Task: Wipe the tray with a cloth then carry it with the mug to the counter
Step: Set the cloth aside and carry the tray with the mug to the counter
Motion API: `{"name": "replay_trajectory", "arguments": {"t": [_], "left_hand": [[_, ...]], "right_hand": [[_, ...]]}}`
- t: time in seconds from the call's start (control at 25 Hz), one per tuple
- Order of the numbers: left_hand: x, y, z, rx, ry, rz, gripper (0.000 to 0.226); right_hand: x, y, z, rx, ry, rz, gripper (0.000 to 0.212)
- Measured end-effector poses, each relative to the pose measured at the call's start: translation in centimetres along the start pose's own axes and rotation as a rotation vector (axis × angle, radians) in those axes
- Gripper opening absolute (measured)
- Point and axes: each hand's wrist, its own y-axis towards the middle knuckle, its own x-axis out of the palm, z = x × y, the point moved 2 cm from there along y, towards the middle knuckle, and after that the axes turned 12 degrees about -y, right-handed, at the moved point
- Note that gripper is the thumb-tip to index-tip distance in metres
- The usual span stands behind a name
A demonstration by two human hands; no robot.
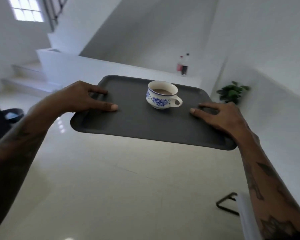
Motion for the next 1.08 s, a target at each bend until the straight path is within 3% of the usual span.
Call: {"name": "replay_trajectory", "arguments": {"t": [0.52,0.72,1.08], "left_hand": [[-20.6,2.1,-16.4,-0.418,0.001,0.554,0.099],[-28.2,2.9,-22.6,-0.524,0.001,0.686,0.097],[-45.8,8.6,-35.4,-0.582,0.084,0.783,0.099]], "right_hand": [[23.7,22.6,-31.3,-0.591,0.218,-0.345,0.074],[32.5,26.0,-44.1,-0.724,0.279,-0.467,0.076],[47.2,31.1,-67.4,-0.819,0.384,-0.533,0.074]]}}
